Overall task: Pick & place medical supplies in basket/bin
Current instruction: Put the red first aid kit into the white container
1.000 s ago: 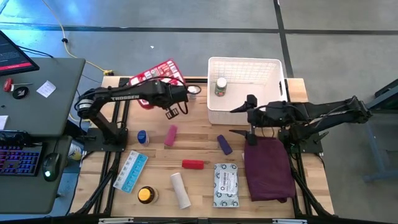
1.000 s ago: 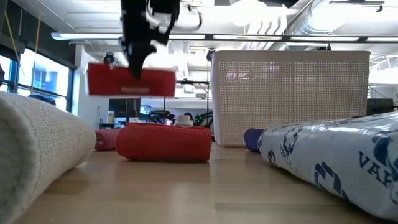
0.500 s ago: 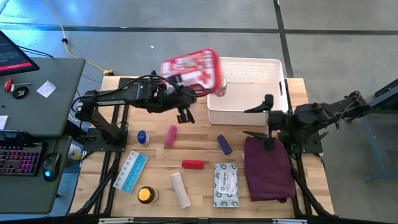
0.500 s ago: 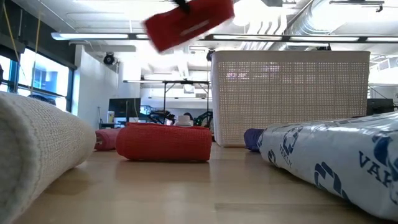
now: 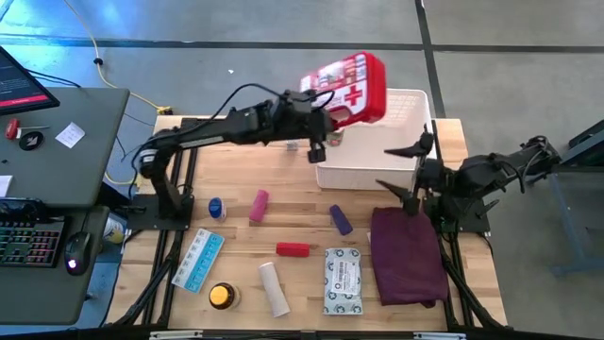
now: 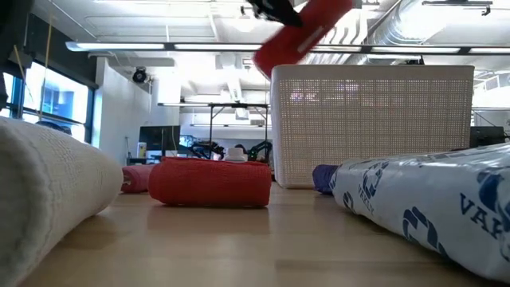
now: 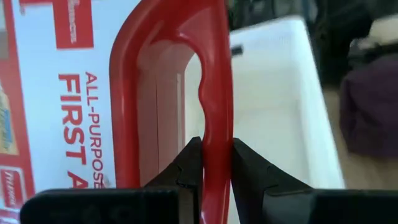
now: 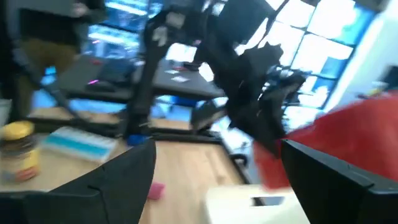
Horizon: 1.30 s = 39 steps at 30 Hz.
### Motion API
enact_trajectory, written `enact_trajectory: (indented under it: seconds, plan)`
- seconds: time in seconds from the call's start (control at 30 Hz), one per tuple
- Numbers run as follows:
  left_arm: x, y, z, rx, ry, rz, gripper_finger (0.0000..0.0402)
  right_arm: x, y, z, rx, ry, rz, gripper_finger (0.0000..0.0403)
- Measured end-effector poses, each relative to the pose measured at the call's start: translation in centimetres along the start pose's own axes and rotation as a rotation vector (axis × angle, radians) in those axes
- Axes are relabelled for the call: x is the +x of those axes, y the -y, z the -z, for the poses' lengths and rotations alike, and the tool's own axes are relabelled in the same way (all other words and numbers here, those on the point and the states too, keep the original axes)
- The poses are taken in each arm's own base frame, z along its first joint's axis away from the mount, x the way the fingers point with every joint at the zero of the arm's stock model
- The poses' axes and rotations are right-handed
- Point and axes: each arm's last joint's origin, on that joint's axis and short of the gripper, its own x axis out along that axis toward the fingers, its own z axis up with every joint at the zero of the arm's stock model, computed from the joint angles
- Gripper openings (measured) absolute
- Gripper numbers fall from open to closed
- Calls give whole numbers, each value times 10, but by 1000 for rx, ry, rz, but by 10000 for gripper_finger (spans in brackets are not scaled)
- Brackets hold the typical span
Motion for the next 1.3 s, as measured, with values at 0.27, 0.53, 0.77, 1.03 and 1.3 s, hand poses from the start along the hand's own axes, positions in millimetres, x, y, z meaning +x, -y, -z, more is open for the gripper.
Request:
enact_trajectory:
  seconds: [0.27,0.53,0.77,1.03,1.3]
  plan:
    - [51,-21,13,-21,255,65,90,-1,15,-10,-7,27,282,334]
    - [91,-13,37,-21,232,63,90,0,20,-9,51,32,309,334]
    - [102,-5,50,2,171,114,89,8,27,-6,-16,-6,386,334]
    - [102,-3,50,-1,174,157,89,24,28,1,-154,-84,442,334]
    - [110,9,51,2,170,171,152,27,27,2,-166,-89,440,334]
